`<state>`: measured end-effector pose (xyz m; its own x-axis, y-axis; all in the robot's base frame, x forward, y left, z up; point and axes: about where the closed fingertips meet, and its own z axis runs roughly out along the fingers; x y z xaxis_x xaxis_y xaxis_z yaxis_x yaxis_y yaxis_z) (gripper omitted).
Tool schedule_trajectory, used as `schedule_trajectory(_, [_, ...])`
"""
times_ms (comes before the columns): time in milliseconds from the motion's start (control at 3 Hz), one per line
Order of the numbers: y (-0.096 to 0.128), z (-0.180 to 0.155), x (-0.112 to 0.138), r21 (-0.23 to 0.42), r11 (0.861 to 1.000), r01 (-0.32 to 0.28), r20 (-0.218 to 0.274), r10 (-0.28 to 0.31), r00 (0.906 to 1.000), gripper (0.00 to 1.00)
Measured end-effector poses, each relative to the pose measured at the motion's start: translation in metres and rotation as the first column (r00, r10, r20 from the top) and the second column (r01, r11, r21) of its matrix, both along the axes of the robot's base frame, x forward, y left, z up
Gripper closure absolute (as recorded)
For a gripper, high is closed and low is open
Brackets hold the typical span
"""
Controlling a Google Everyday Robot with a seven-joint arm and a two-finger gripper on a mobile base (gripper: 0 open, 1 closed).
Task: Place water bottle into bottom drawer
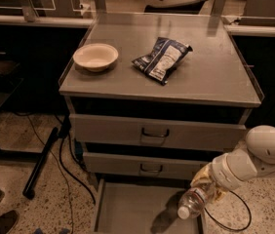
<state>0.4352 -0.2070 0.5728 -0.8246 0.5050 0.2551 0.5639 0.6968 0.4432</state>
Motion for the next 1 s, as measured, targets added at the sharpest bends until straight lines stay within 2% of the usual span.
schedule_trajectory(333, [0.002, -0.026, -0.003, 0.024, 0.999, 0.046, -0.051, -0.045, 0.9977, 1.0])
schedule_trajectory(667, [0.002, -0.026, -0.003, 0.024, 0.999, 0.047, -0.051, -0.045, 0.9976, 1.0])
schedule_trajectory(1000, [0.005, -0.048, -0.008, -0.014, 0.993, 0.121, -0.07, -0.121, 0.9902, 1.0])
